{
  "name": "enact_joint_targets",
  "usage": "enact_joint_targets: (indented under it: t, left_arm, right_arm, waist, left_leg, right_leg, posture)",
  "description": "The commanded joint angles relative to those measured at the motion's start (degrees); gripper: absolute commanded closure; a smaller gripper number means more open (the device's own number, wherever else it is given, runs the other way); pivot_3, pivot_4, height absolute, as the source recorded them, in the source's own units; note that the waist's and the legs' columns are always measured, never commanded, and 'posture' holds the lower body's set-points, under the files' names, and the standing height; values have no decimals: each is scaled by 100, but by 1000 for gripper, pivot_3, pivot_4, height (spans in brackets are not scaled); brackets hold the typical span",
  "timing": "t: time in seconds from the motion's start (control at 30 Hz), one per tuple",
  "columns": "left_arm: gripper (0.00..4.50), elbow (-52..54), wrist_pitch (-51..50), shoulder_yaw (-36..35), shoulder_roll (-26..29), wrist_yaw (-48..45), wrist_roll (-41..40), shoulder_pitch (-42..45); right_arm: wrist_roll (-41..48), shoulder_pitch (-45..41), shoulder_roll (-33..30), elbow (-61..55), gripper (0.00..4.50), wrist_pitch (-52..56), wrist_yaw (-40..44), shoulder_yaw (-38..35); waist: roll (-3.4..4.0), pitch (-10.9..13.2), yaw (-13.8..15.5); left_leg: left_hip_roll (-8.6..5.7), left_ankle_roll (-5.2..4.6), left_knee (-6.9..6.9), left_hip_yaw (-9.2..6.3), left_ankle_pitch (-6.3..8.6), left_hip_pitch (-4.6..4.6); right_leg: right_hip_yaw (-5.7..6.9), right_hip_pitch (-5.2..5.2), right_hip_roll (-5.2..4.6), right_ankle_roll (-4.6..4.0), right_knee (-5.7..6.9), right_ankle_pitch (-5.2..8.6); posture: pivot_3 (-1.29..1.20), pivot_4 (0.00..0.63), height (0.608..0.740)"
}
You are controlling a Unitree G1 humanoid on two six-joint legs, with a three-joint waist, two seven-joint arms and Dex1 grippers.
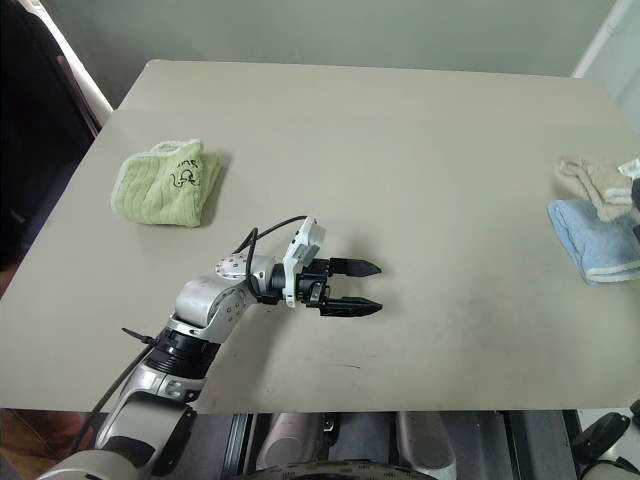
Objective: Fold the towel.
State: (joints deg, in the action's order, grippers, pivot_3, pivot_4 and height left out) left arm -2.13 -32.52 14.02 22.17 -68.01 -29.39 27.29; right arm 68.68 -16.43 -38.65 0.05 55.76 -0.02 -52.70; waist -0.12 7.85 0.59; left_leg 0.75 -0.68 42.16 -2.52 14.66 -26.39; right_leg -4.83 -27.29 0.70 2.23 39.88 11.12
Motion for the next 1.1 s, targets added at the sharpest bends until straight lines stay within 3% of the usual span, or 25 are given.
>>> enact_joint_targets:
  t: [0.03, 0.77, 1.1]
  left_arm:
    - [0, 244, -93, -54, 17, 57, -35, 64]
    - [0, 177, -154, -96, 119, 11, -88, 150]
    - [0, 74, -79, -83, 108, 9, -20, 147]
  right_arm:
    - [2, 128, -45, 32, 4438, -270, 35, -247]
    - [77, 1090, -32, 373, 4438, -396, 282, -374]
    - [-417, 1110, -161, 808, 4438, -383, 388, -25]
  waist:
    - [0, 0, 0]
    - [4, -2, 11]
    - [4, -2, 11]
  left_leg:
    - [0, 0, 0, 0, 0, 1]
    - [0, -3, 1, -1, 0, 3]
    - [-1, -3, 2, -1, 0, 6]
  right_leg:
    - [0, 1, 0, 0, 0, 0]
    - [-1, 9, -1, -1, -1, 3]
    - [-1, 12, -1, -1, -2, 2]
  posture:
    - [0, 150, 697]
    - [0, 150, 697]
    - [0, 150, 697]
